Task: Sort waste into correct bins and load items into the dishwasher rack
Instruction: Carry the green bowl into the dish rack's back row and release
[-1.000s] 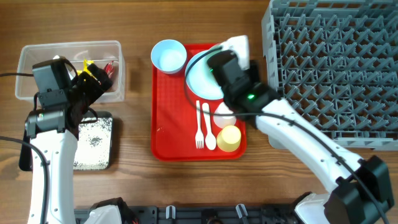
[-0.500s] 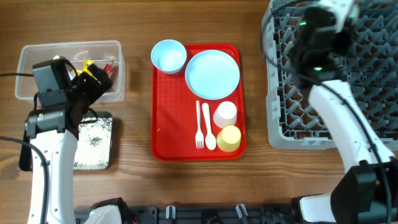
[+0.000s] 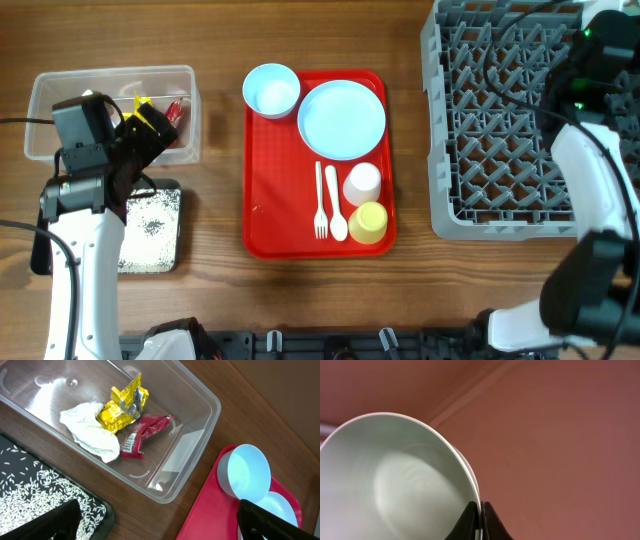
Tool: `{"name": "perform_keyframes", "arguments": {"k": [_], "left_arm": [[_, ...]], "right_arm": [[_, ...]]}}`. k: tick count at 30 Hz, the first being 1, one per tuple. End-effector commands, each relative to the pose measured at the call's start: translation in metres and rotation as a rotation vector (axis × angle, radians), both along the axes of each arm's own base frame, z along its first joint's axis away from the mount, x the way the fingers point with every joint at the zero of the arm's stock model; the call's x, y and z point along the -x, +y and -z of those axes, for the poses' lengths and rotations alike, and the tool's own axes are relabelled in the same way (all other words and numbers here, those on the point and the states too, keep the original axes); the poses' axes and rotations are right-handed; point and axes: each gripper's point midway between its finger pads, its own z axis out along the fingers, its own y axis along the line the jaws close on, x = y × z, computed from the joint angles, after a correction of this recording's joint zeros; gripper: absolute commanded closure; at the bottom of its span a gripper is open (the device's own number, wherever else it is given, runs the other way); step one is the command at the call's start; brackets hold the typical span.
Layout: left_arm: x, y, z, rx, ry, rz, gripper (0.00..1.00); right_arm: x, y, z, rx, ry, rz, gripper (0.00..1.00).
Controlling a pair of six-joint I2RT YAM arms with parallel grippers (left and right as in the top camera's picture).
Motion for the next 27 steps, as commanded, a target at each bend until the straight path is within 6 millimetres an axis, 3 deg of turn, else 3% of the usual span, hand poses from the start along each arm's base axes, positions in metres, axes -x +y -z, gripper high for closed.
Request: {"name": "perform_keyframes", "arguments": {"k": [1, 6, 14, 21, 27], "left_arm": [[-0.003, 0.006, -0.006, -0.015, -0.012, -0.019, 0.00], [-0.003, 0.006, -0.005, -0.014, -0.011, -0.019, 0.00], [-0.003, 0.006, -0.005, -0.014, -0.011, -0.019, 0.00], [-0.003, 0.006, -0.005, -0.014, -0.011, -0.019, 0.00], [-0.003, 0.006, -0.005, -0.014, -0.011, -0.019, 0.00]], "right_arm": [[-0.039, 0.003, 0.049, 0.136, 0.216, -0.132, 0.96], [-0.057, -0.001, 0.075, 0.241, 0.266, -0.135, 0.96], [-0.067, -0.001, 0.081, 0.312, 0.263, -0.139, 0.96], [-0.072, 0.018, 0.091, 0.304, 0.304, -0.165, 0.96], [-0.073, 0.041, 0.127, 0.269, 0.456, -0.226, 0.96]]}}
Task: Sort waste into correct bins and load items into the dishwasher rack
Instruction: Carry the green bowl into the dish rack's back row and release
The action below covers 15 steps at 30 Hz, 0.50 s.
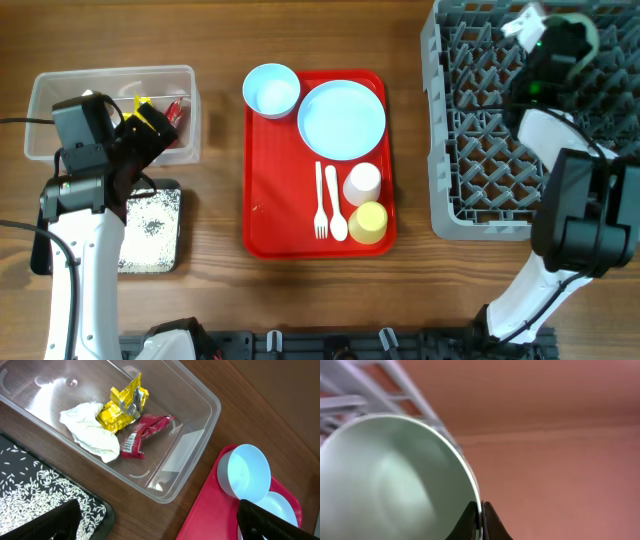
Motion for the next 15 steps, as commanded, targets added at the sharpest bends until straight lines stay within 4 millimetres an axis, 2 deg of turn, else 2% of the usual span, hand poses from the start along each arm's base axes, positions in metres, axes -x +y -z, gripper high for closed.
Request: {"name": "perform_keyframes", "arguments": {"k": [1, 9, 15], "left_arm": [[-0.0029, 0.0056, -0.0054, -0.014, -0.011, -0.019, 0.00], [-0.0029, 0.0056, -0.0054, -0.014, -0.011, -0.019, 0.00], [-0.0029, 0.0056, -0.0054, -0.014, -0.011, -0.019, 0.00]], "right_arm": [[-0.0029, 0.0111, 0.0150, -0.011, 0.059, -0.015, 0.96], [0.0010, 0.0033, 0.0059, 0.004, 0.022, 0.033, 0.96], [0.0003, 0.0098, 0.0058, -0.075, -0.055, 0.052, 0.95]]}}
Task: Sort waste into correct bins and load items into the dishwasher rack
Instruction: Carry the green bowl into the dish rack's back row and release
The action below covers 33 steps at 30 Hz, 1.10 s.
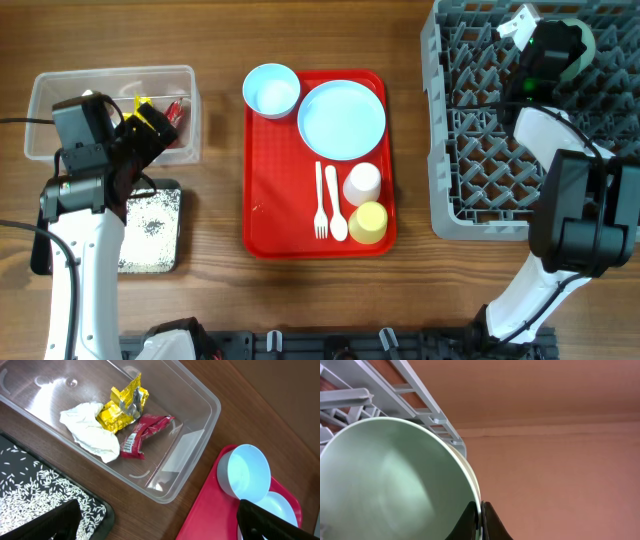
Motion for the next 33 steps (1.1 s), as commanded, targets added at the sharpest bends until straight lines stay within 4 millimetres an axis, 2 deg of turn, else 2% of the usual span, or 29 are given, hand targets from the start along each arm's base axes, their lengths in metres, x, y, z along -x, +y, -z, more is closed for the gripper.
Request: {"name": "perform_keyframes", "arguments": {"k": [1, 6, 12, 19, 22, 23, 24, 25, 26, 27, 29, 33], "left_arm": [[-0.003, 0.006, -0.006, -0.014, -0.012, -0.019, 0.00], [-0.003, 0.006, -0.006, -0.015, -0.013, -0.019, 0.00], [-0.003, 0.006, -0.006, -0.015, -0.012, -0.019, 0.00], [-0.003, 0.006, -0.006, -0.015, -0.013, -0.019, 0.00], [-0.003, 0.006, -0.006, -0.015, -0.012, -0.019, 0.00], [-0.003, 0.006, -0.006, -0.015, -0.013, -0.019, 0.00], [-0.003, 0.006, -0.006, -0.015, -0.012, -0.019, 0.00], [-0.003, 0.006, -0.006, -0.015, -0.011, -0.019, 0.00], [-0.003, 0.006, -0.005, -0.015, -0.011, -0.019, 0.00], [-0.003, 0.006, -0.005, -0.015, -0.011, -0.019, 0.00], [-0.003, 0.006, -0.005, -0.015, -0.011, -0.019, 0.00], [-0.003, 0.006, -0.005, -0.015, -0.011, -0.018, 0.00]], "right_arm": [[-0.003, 0.011, 0.007, -0.087, -0.077, 0.015, 0.91], [-0.004, 0.033, 0.009, -0.235, -0.223, 0.054, 0.72], [-0.008, 0.075, 0.023, -0.291, -0.193, 0.018, 0.66], [-0.001, 0.116, 0.046, -0.394, -0.180, 0.038, 0.59], [0.000, 0.126, 0.049, -0.433, -0.196, 0.040, 0.51], [0.000, 0.128, 0.049, -0.442, -0.208, 0.041, 0.45], [0.000, 0.130, 0.046, -0.450, -0.222, 0.040, 0.40], [0.000, 0.132, 0.042, -0.466, -0.243, 0.040, 0.30], [0.000, 0.133, 0.036, -0.486, -0.272, 0.041, 0.11], [0.000, 0.134, 0.029, -0.503, -0.298, 0.041, 0.00], [0.002, 0.134, 0.012, -0.538, -0.358, 0.040, 0.00], [0.012, 0.136, -0.043, -0.648, -0.523, 0.021, 0.00]]}}
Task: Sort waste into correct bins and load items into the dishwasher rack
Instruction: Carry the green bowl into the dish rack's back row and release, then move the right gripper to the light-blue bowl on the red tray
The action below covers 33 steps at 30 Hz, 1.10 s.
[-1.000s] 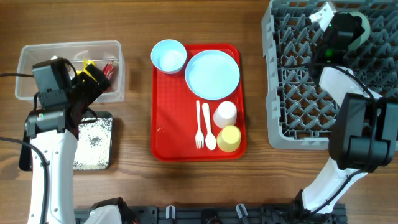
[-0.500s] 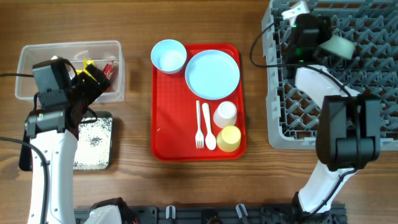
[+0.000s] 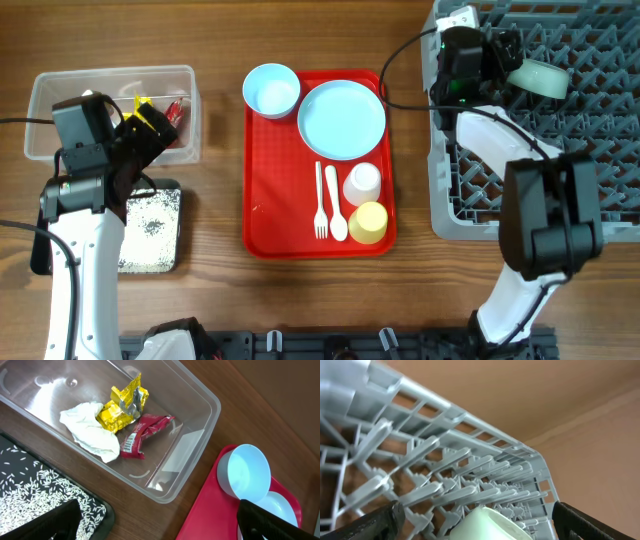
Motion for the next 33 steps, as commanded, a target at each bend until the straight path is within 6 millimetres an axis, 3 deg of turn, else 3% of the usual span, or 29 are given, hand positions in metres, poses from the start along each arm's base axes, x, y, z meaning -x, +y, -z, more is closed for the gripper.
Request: {"name": "perform_keyframes", "arguments": {"k": [1, 4, 8, 14, 18, 23, 28, 33], "left_arm": [[-0.003, 0.006, -0.006, -0.015, -0.012, -0.018, 0.00], [-0.003, 0.006, -0.006, -0.014, -0.012, -0.019, 0.00], [-0.003, 0.006, -0.006, -0.014, -0.012, -0.018, 0.00], [-0.003, 0.006, -0.005, -0.014, -0.010, -0.018, 0.00], [-0.001, 0.005, -0.004, -0.013, -0.002, -0.018, 0.00], [0.001, 0.005, -0.002, -0.012, 0.011, -0.016, 0.00], [0.002, 0.005, -0.001, -0.011, 0.015, -0.016, 0.00], [0.002, 0.005, -0.001, -0.011, 0.015, -0.016, 0.00]], "right_arm": [[0.015, 0.006, -0.083, -0.158, -0.249, 0.018, 0.00], [0.030, 0.035, -0.112, -0.236, -0.235, -0.113, 0.00], [0.057, 0.087, -0.125, -0.390, -0.147, -0.325, 0.00], [0.102, 0.158, -0.114, -0.767, 0.029, -0.574, 0.00], [0.117, 0.170, -0.100, -0.844, 0.145, -0.565, 0.00], [0.129, 0.181, -0.107, -0.858, 0.245, -0.560, 0.00], [0.141, 0.214, -0.109, -0.940, 0.387, -0.641, 0.00], [0.144, 0.256, -0.085, -0.975, 0.511, -0.716, 0.00]]}}
